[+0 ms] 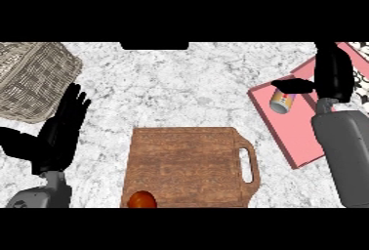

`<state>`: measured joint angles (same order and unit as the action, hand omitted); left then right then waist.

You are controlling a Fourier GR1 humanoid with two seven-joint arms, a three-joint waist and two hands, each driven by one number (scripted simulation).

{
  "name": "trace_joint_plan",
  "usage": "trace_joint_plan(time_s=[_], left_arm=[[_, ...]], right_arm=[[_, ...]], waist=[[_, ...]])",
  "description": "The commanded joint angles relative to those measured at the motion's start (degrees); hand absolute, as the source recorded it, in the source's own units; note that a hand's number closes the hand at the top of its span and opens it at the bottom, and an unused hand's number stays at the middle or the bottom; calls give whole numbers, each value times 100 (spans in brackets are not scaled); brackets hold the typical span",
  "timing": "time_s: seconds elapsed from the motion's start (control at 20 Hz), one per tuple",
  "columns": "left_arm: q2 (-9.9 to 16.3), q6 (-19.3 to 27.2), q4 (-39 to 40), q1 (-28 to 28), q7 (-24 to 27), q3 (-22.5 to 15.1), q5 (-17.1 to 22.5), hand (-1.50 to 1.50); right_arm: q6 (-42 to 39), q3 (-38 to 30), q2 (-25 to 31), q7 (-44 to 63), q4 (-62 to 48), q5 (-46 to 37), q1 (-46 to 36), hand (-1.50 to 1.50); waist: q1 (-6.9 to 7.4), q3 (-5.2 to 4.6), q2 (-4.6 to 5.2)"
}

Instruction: Pick the can from the cutting board and place it in the cardboard box

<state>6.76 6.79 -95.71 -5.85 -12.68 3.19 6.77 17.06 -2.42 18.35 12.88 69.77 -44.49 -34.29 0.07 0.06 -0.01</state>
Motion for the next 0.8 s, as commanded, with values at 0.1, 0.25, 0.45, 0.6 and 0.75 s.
trace_joint_plan(time_s=[0.1, 0.25, 0.45, 0.6, 0.75], left_arm=[[160, -206, 146, 126, 183, 248, 187, 0], [-57, -42, -75, 133, 11, -10, 61, 0], [-98, 68, -176, 78, -76, -76, -63, 0], [273, -306, 327, -273, 17, 354, 224, 0], [14, -125, -48, 22, -51, 96, 77, 0]], right_arm=[[-54, -1020, -358, -225, 682, 1707, 74, -150], [-281, -1458, -419, -514, 799, 2540, 265, -150], [-219, -1843, -443, -896, 919, 3069, 478, -150], [-163, -1922, -491, -1109, 1155, 3221, 944, -150], [-547, -2342, -145, -1259, 1465, 3742, 1358, -150]], waist=[[-100, 0, -33], [-74, 4, -25], [-7, -1, -2], [-23, -6, 2], [-29, -5, -7]])
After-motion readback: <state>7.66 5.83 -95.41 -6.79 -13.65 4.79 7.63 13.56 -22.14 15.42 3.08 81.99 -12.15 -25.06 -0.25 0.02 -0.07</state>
